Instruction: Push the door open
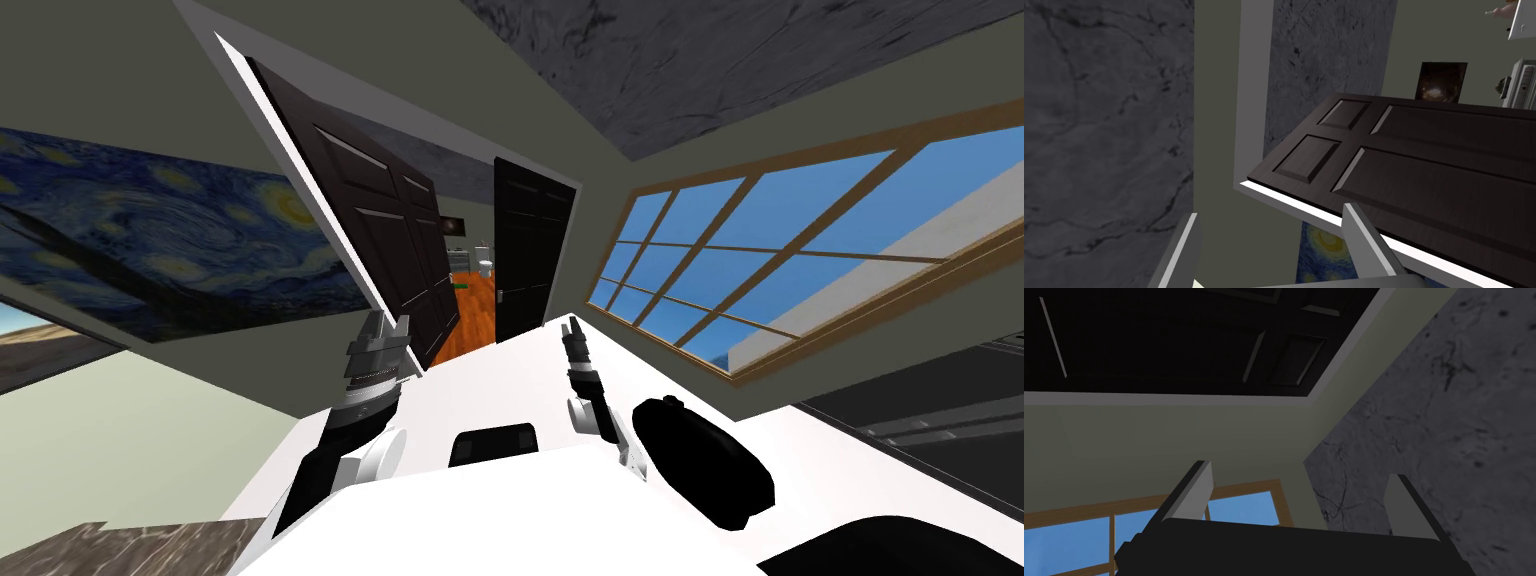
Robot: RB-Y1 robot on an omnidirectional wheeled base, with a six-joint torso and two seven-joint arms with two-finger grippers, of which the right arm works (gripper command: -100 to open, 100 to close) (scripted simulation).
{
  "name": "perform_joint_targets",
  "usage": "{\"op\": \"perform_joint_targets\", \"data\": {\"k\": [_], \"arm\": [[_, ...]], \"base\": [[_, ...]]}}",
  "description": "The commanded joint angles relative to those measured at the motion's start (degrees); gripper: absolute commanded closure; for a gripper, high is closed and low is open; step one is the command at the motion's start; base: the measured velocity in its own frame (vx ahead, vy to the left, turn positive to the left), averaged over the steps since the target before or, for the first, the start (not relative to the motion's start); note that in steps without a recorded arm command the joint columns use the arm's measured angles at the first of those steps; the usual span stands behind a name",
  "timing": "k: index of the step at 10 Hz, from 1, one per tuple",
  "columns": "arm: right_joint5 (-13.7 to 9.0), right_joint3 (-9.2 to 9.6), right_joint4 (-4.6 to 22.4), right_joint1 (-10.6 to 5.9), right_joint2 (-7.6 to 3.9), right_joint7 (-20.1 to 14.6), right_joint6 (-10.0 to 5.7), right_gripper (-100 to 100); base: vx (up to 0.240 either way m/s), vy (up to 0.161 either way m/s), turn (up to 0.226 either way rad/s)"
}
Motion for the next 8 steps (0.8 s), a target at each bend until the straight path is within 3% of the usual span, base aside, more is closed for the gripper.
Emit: {"op": "perform_joint_targets", "data": {"k": [1,4,5,8], "arm": [[-0.49,-0.24,2.85,-1.45,-0.40,-0.01,-0.44,-100],[-1.33,-0.36,7.48,-3.43,-0.90,0.01,-1.39,-100],[-1.33,-0.36,7.69,-3.43,-0.90,0.01,-1.39,-100],[-2.21,-0.50,12.78,-5.52,-1.39,0.04,-2.38,-100]], "base": [[0.098,-0.015,0.109],[0.094,-0.009,0.125],[0.062,-0.011,0.047],[0.064,-0.005,0.125]]}}
